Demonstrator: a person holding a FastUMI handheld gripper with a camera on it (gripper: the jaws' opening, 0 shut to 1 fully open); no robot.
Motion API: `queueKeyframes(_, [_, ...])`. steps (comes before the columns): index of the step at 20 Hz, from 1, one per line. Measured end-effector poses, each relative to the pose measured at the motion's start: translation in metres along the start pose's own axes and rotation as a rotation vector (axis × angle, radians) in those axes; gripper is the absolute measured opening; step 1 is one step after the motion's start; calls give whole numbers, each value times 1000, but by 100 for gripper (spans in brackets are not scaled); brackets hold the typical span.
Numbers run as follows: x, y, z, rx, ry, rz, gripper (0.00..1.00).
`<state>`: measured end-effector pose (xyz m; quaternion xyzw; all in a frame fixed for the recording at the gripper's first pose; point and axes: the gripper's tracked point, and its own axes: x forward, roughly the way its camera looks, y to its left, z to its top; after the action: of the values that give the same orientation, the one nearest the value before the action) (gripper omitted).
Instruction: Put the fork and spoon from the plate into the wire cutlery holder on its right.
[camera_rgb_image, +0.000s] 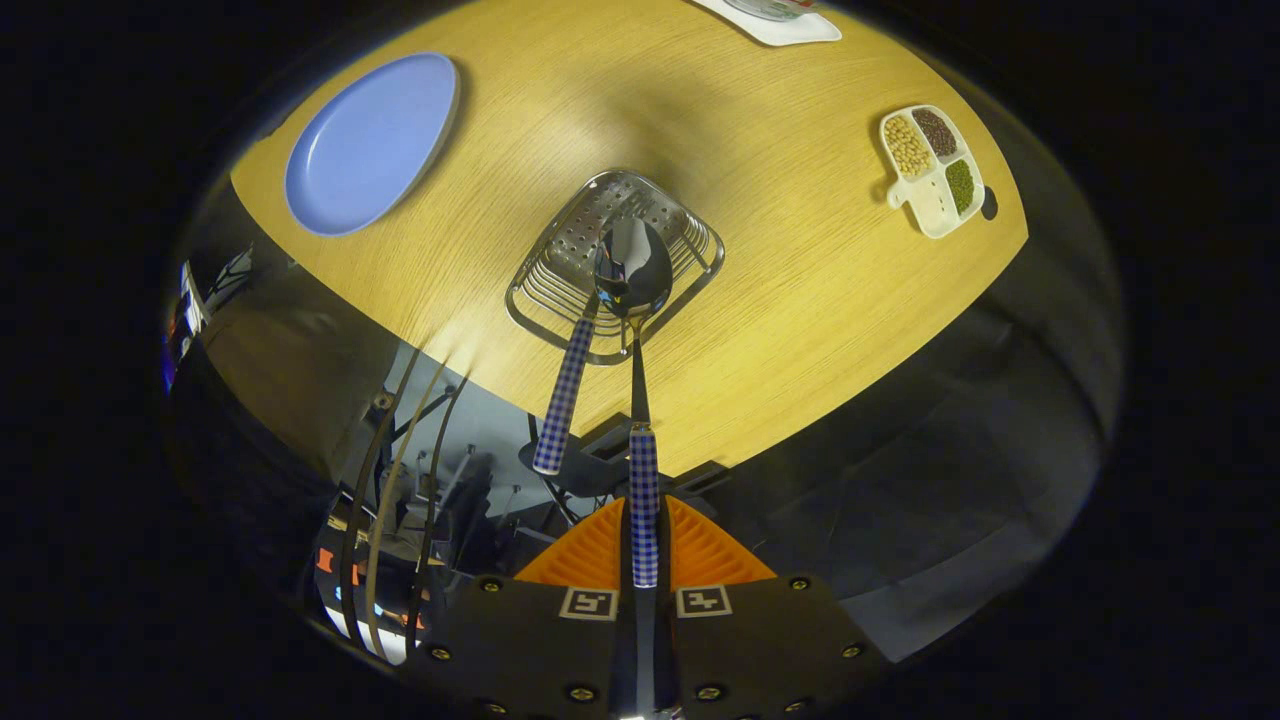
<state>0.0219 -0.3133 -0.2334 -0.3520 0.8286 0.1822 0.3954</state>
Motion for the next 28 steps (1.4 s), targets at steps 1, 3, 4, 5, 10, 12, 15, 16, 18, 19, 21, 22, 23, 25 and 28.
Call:
queueKeyframes(1, [3,1,2,-1,10,1,7])
queueKeyframes(3, [9,1,7,-10,21,2,7])
queueKeyframes(4, [10,2,9,-11,24,5,7])
queueKeyframes(5, [12,2,12,-12,28,8,7])
queueKeyframes(10, [9,2,29,2,21,16,7])
queueKeyframes(12, [11,0,33,17,24,13,9])
queueKeyframes(15, [11,1,44,29,9,26,12])
queueKeyframes(16, [12,0,45,31,1,21,12])
queueKeyframes(18, [8,-2,45,28,-4,6,12])
queueKeyframes(19, [7,-2,43,28,-7,1,12])
queueKeyframes(21, [2,-5,43,33,-26,-12,15])
queueKeyframes(22, [-1,-4,40,38,-36,-16,15])
queueKeyframes(23, [-6,-5,37,43,-49,-27,15])
queueKeyframes(25, [-17,-11,36,64,-105,-65,15])
queueKeyframes(28, [-32,0,28,100,-208,-82,15])
